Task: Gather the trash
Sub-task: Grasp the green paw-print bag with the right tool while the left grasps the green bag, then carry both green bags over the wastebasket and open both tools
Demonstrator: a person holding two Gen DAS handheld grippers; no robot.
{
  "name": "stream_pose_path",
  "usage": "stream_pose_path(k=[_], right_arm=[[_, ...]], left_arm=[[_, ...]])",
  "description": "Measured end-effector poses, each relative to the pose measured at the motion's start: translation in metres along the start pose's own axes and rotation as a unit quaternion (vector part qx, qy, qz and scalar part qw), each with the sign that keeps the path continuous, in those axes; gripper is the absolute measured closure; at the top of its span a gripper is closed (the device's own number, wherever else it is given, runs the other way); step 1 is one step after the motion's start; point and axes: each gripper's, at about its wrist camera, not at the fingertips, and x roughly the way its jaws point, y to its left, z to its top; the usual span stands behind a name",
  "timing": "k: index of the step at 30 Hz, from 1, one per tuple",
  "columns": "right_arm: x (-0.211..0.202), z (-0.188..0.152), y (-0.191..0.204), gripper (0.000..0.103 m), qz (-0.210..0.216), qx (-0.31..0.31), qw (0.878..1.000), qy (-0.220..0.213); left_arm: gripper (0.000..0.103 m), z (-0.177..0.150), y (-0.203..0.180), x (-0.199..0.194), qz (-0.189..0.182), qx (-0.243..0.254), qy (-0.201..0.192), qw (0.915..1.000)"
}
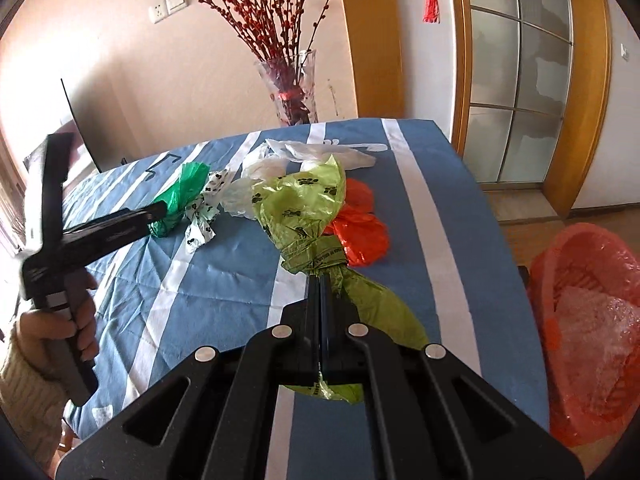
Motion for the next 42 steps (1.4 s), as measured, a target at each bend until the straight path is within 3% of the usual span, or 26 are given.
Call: stream_pose_path(k=[3, 5, 8, 15, 25, 42], right_arm=[[-0.003, 0.000, -0.003, 0.102, 0.002, 0.003, 1.000, -0.002], [-0.006, 0.000, -0.005, 0.102, 0.002, 0.006, 1.000, -0.004], [-0.011, -0.001, -0.008, 0.102, 0.002, 0.009, 1.000, -0.007], [-0.030, -0.005, -0.018, 0.102, -0.005, 0.016, 1.000, -0.023], [-0.070, -0.007, -0.035, 0.102, -0.027, 0.024, 0.997, -0.062], [-0.125, -0.023, -0.111, 0.102, -0.105, 0.083, 0.984, -0.118]], left_arm=[[0.061, -0.001, -0.002, 0.009, 0.001, 0.002, 0.014, 0.9999], [0.086, -0.002, -0.002, 0.011, -0.004, 0.004, 0.020, 0.9998], [0.097, -0.001, -0.001, 0.009, -0.014, 0.003, 0.020, 0.9997], [0.099, 0.001, -0.004, -0.024, -0.032, 0.014, -0.010, 0.9994], [0.099, 0.005, -0.031, -0.080, -0.104, 0.026, -0.042, 0.9934], [0.099, -0.016, -0.157, -0.116, -0.228, 0.103, -0.031, 0.9676]])
